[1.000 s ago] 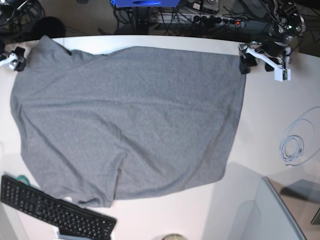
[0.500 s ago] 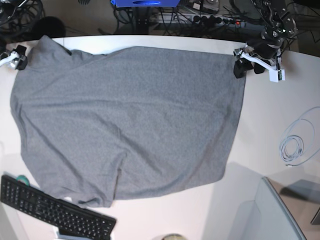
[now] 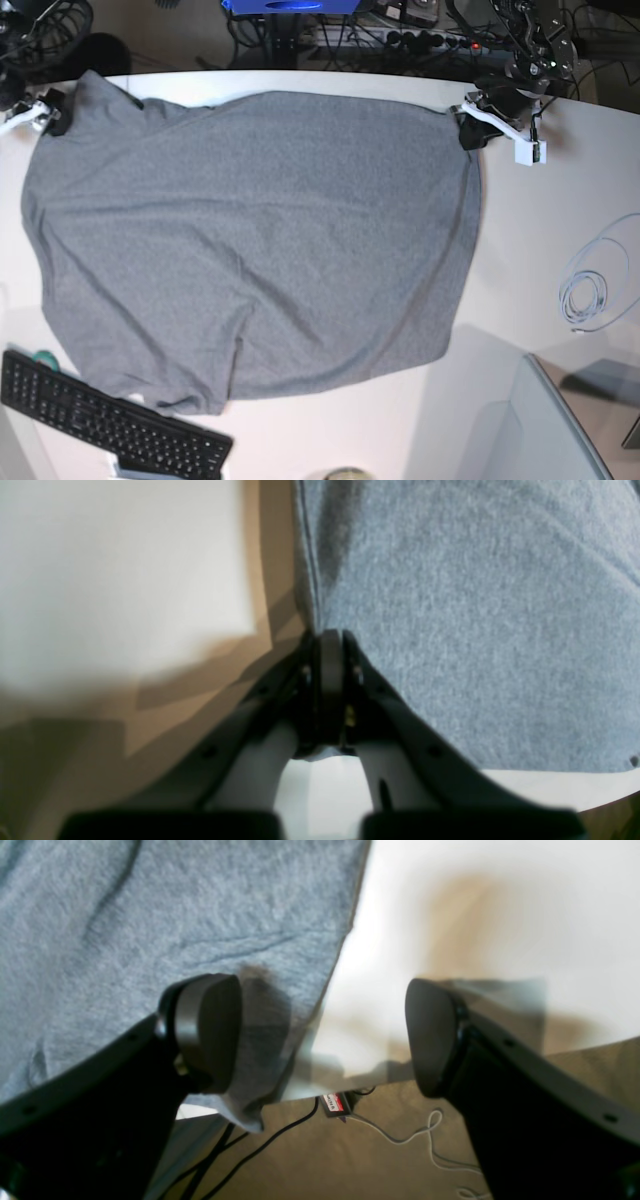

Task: Layout the t-shirt on the table in an organized manner, then fold the t-shirt properly
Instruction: 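Lift the shirt edge with both grippers and shake it out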

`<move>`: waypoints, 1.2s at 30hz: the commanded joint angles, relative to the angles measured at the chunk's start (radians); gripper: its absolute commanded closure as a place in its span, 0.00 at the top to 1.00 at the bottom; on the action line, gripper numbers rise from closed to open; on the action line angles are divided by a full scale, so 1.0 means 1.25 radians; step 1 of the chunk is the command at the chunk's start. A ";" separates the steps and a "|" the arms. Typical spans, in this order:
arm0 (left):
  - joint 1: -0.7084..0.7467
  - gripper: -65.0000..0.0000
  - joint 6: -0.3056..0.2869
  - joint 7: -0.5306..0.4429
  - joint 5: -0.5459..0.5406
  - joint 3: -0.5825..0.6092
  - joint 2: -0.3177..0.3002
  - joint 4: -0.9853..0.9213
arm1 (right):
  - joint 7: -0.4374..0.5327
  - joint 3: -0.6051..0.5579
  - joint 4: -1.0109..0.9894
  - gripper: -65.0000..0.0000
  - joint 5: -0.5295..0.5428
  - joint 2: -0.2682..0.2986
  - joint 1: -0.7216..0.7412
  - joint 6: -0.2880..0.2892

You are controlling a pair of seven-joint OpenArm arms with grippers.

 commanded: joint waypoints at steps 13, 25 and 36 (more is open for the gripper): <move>0.080 0.00 0.008 0.032 0.023 -0.003 -0.004 0.162 | -0.157 -0.066 0.179 0.00 0.005 -0.041 -0.056 0.006; -0.249 0.00 0.013 0.039 0.221 0.024 -0.036 0.078 | -0.157 -0.220 0.113 0.00 -0.141 0.078 0.275 0.006; -0.880 0.00 0.013 0.034 0.431 0.258 -0.025 -0.317 | 0.025 -0.413 -0.194 0.00 -0.312 0.164 0.771 0.006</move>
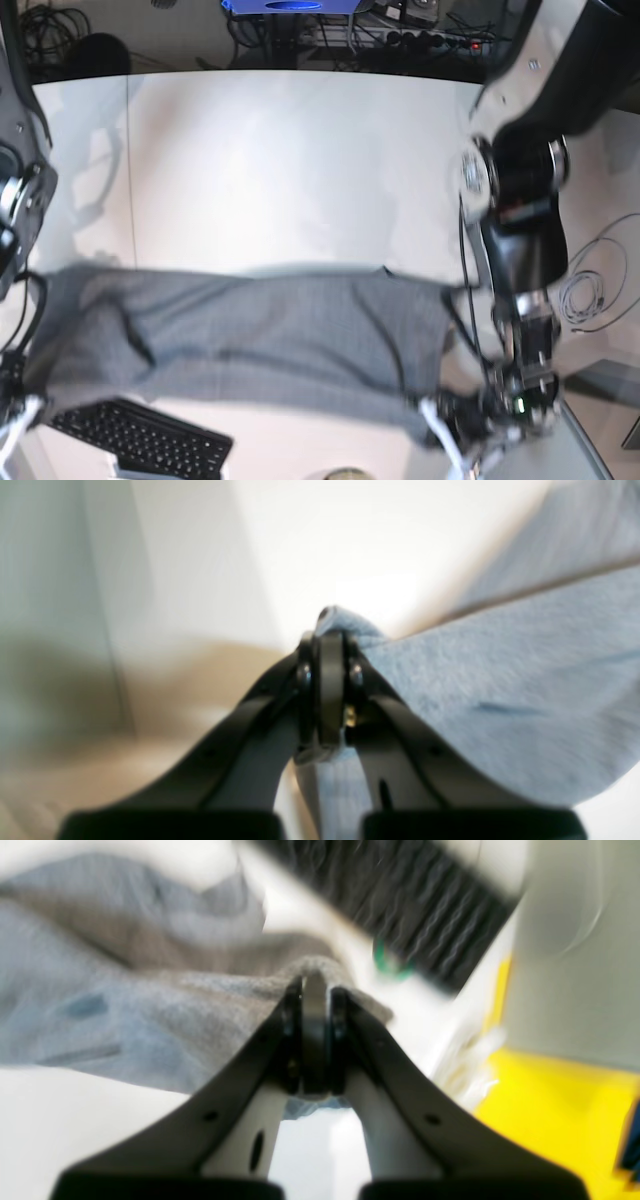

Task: Layout the t-shirt on the table in an organized manner, then fold the t-shirt properly
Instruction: 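Lift the shirt edge with both grippers and shake it out, then pull the held shirt edge outward with both grippers to stretch it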

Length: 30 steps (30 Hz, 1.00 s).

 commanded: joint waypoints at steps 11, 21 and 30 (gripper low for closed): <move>-0.036 0.00 0.025 0.148 -0.031 -0.042 0.022 0.496 | -0.222 0.007 0.562 0.00 0.003 0.086 0.000 -0.001; 0.568 0.00 0.025 0.146 -0.131 -0.129 -0.018 0.760 | -0.145 0.009 0.741 0.00 -0.001 -0.111 -0.556 -0.001; 0.770 0.00 0.028 -0.091 -0.186 -0.170 -0.018 0.503 | 0.032 0.022 0.481 0.00 0.001 -0.219 -0.718 -0.001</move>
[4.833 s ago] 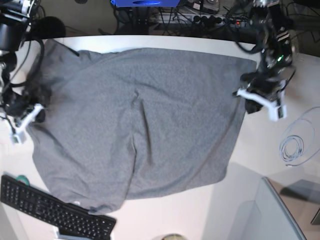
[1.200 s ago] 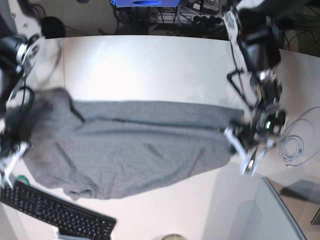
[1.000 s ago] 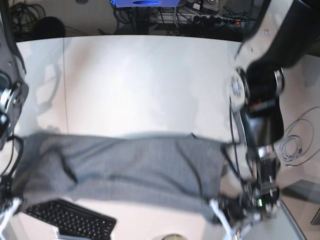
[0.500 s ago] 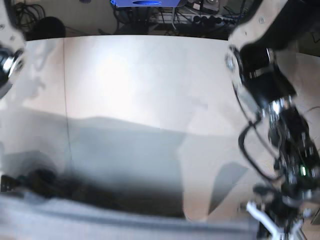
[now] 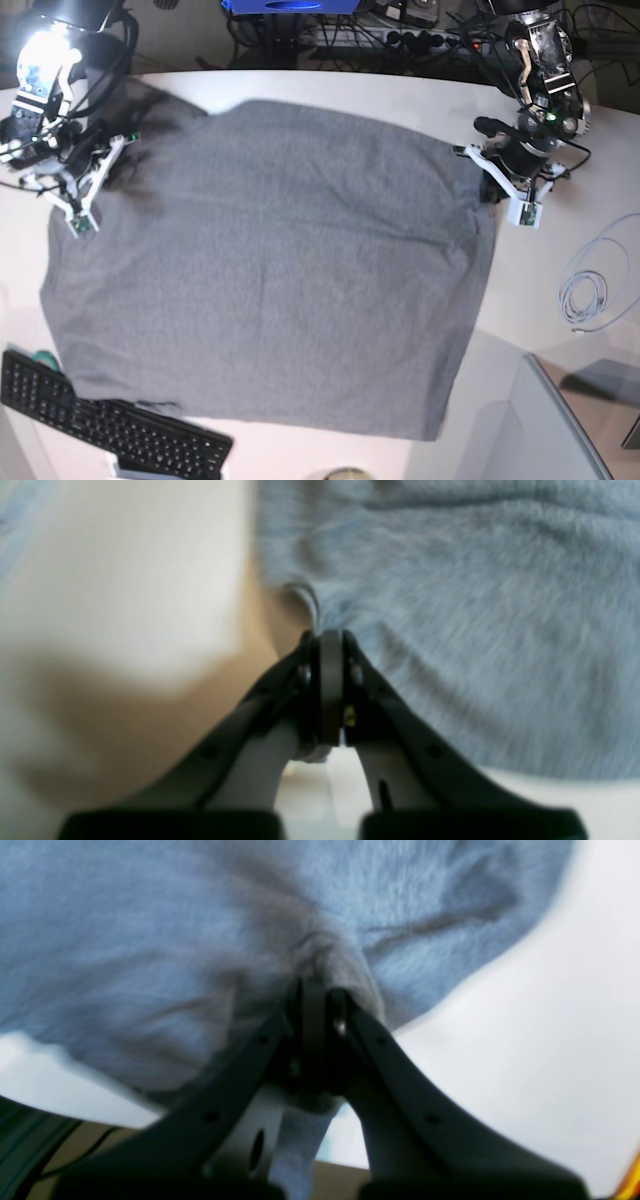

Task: Layout the t-shirt on the table in an organized manner, then fold the t-shirt properly
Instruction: 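Pull the held shirt edge outward with both grippers to stretch it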

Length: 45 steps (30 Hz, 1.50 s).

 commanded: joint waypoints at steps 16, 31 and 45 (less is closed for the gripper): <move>0.048 0.00 -0.001 -0.038 -0.016 -0.002 -0.003 -0.015 | 0.023 0.193 -0.062 0.00 0.007 0.035 0.022 -0.003; 0.105 0.00 0.000 -0.040 -0.016 -0.012 0.048 -0.004 | 0.019 0.198 -0.137 0.01 0.006 0.075 0.052 -0.003; 0.128 0.00 -0.001 -0.037 -0.014 -0.063 0.052 0.042 | -0.041 0.257 -0.136 0.03 0.006 0.097 0.040 -0.003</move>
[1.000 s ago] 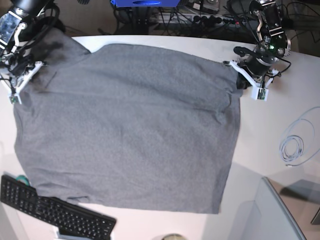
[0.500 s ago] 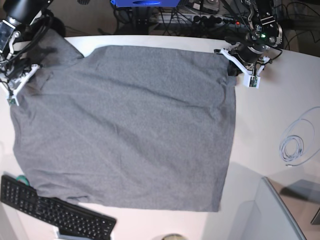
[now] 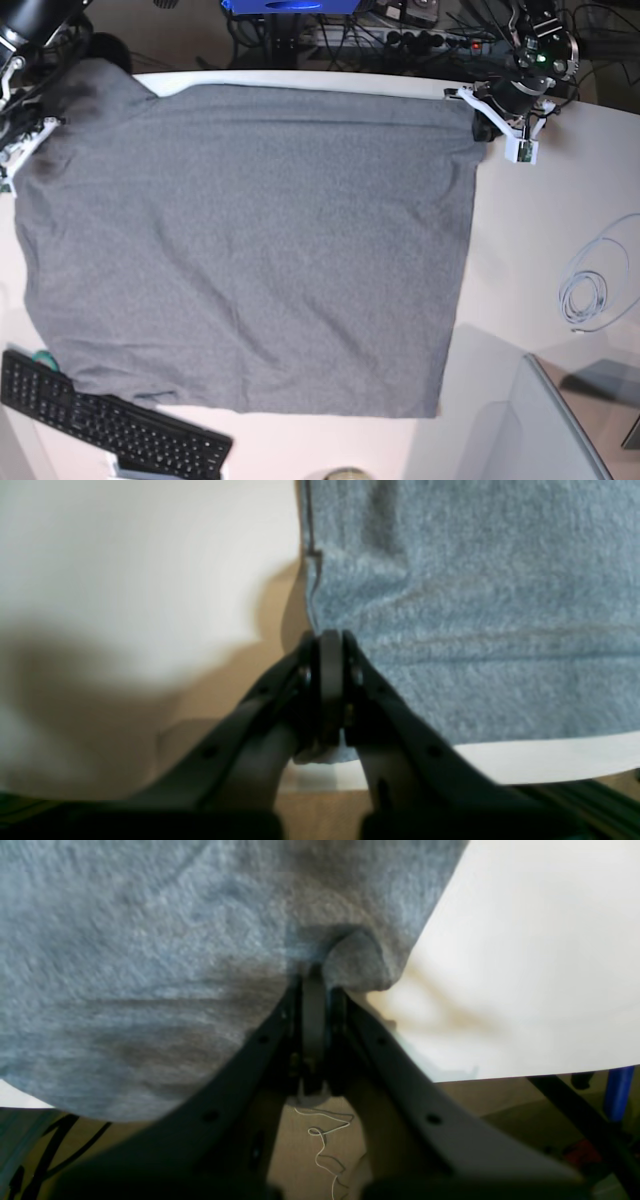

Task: Layout the t-shirt on the table in an organized manner, then fold the t-shirt properly
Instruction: 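Pull the held shirt edge outward with both grippers to stretch it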

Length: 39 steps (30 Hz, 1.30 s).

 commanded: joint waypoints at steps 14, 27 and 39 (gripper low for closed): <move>-0.004 0.00 0.006 -0.018 -0.010 -0.002 -0.004 0.025 | -0.004 0.149 0.193 0.60 0.004 -0.050 -0.052 -0.002; 0.007 0.00 0.006 -0.018 -0.010 -0.006 -0.004 0.025 | -0.002 0.183 0.154 0.60 0.230 -0.085 -0.116 -0.002; 0.021 0.13 0.006 -0.018 -0.011 -0.008 -0.006 0.030 | 0.004 0.182 0.057 0.73 0.228 -0.080 -0.087 -0.002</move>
